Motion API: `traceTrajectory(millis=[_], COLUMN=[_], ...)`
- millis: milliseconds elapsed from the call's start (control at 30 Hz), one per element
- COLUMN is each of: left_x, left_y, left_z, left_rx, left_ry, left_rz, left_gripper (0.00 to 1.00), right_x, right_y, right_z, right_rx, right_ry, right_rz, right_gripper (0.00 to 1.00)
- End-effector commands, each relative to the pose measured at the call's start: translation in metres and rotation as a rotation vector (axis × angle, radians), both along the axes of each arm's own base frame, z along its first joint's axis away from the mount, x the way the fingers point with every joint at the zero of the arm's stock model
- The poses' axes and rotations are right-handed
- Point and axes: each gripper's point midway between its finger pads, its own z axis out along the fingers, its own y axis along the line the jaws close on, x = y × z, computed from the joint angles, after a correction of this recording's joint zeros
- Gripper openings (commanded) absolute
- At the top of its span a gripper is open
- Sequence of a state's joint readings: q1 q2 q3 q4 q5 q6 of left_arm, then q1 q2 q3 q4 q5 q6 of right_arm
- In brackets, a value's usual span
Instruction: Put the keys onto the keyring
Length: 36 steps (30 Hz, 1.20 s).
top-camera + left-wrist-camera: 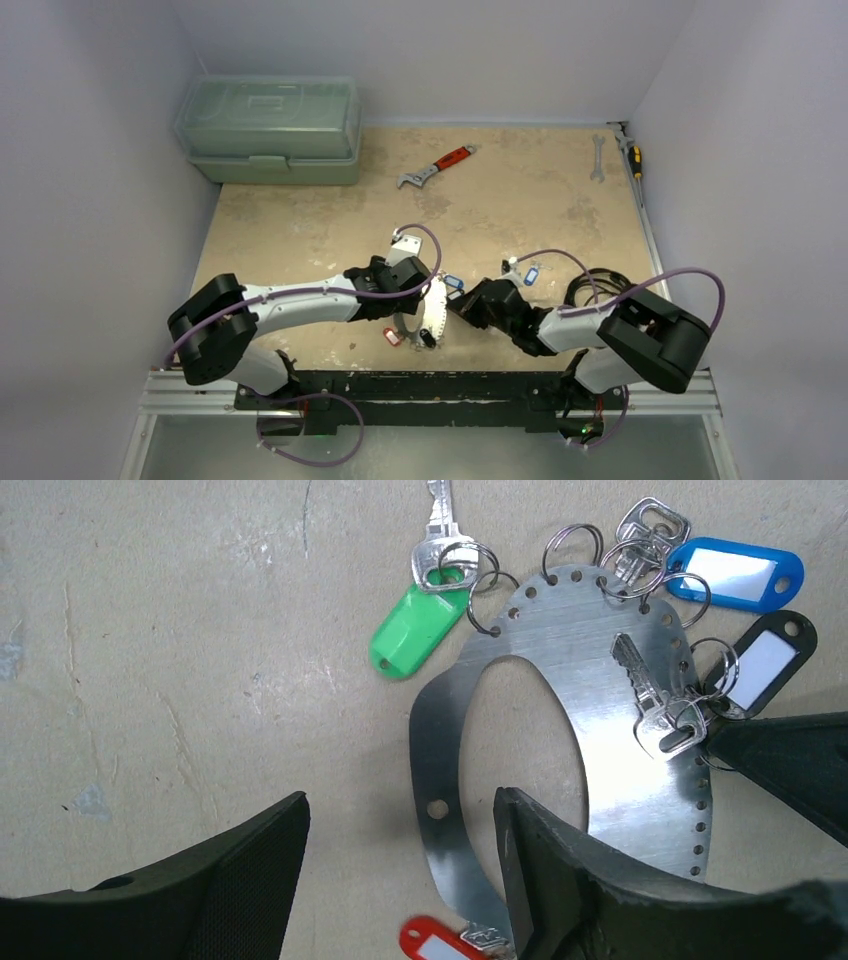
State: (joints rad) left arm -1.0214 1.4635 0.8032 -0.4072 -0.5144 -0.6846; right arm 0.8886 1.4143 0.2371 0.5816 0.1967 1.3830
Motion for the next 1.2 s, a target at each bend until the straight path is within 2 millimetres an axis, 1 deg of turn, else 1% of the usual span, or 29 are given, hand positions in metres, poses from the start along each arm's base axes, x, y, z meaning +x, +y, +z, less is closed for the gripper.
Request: traceTrajectory(millis=[0, 33, 167, 233, 300, 400, 433, 500, 533, 600, 667, 733, 767, 800, 867, 933, 1067, 1167], left_x=[0.005, 0.005, 0.01, 0.012, 0.014, 0.017, 0.017, 0.018, 0.02, 0.025, 0.026, 0.022, 0.017, 0.011, -0.001, -0.012, -0.01, -0.011], left_y=[-0.005, -0.006, -0.013, -0.016, -0.019, -0.022, -0.023, -0.024, -0.02, -0.014, -0.015, -0.02, -0.023, -0.027, -0.033, -0.038, -0.038, -0.043], left_z=[0.017, 0.02, 0.047, 0.062, 0.08, 0.113, 0.125, 0.145, 0.157, 0.173, 0.188, 0.206, 0.217, 0.224, 0.234, 0.239, 0.244, 0.246], left_rx=[-0.04, -0.045, -0.081, -0.089, -0.1, -0.119, -0.122, -0.125, -0.106, -0.086, -0.107, -0.168, -0.213, -0.245, -0.296, -0.335, -0.377, -0.413], left_ry=[-0.042, -0.049, -0.092, -0.117, -0.145, -0.2, -0.219, -0.247, -0.26, -0.274, -0.29, -0.318, -0.339, -0.354, -0.386, -0.423, -0.477, -0.486], left_rz=[-0.013, -0.021, -0.064, -0.091, -0.129, -0.191, -0.217, -0.276, -0.288, -0.308, -0.368, -0.452, -0.502, -0.555, -0.654, -0.734, -0.725, -0.73], left_gripper=[0.66, 0.66, 0.65, 0.65, 0.65, 0.65, 0.66, 0.67, 0.67, 0.67, 0.65, 0.65, 0.64, 0.64, 0.64, 0.64, 0.62, 0.61], right_x=[0.003, 0.005, 0.011, 0.014, 0.018, 0.023, 0.024, 0.024, 0.027, 0.033, 0.032, 0.03, 0.029, 0.028, 0.028, 0.02, 0.011, 0.009], right_y=[-0.02, -0.021, -0.019, -0.014, -0.014, -0.011, -0.009, 0.002, 0.004, 0.012, 0.018, 0.022, 0.022, 0.022, 0.02, 0.022, 0.02, 0.015], right_z=[-0.003, 0.002, 0.034, 0.054, 0.075, 0.115, 0.127, 0.152, 0.159, 0.179, 0.189, 0.2, 0.204, 0.209, 0.218, 0.228, 0.246, 0.264], right_rx=[-0.156, -0.175, -0.261, -0.296, -0.347, -0.374, -0.38, -0.402, -0.447, -0.532, -0.579, -0.613, -0.627, -0.639, -0.672, -0.665, -0.657, -0.639], right_ry=[-0.038, -0.06, -0.199, -0.276, -0.363, -0.519, -0.562, -0.649, -0.677, -0.755, -0.803, -0.87, -0.891, -0.916, -0.974, -1.046, -1.167, -1.253], right_rz=[0.006, 0.019, 0.127, 0.195, 0.247, 0.306, 0.329, 0.416, 0.453, 0.544, 0.635, 0.715, 0.738, 0.755, 0.78, 0.833, 0.855, 0.785], right_gripper=[0.0, 0.0, 0.0, 0.0, 0.0, 0.0, 0.0, 0.0, 0.0, 0.0, 0.0, 0.0, 0.0, 0.0, 0.0, 0.0, 0.0, 0.0])
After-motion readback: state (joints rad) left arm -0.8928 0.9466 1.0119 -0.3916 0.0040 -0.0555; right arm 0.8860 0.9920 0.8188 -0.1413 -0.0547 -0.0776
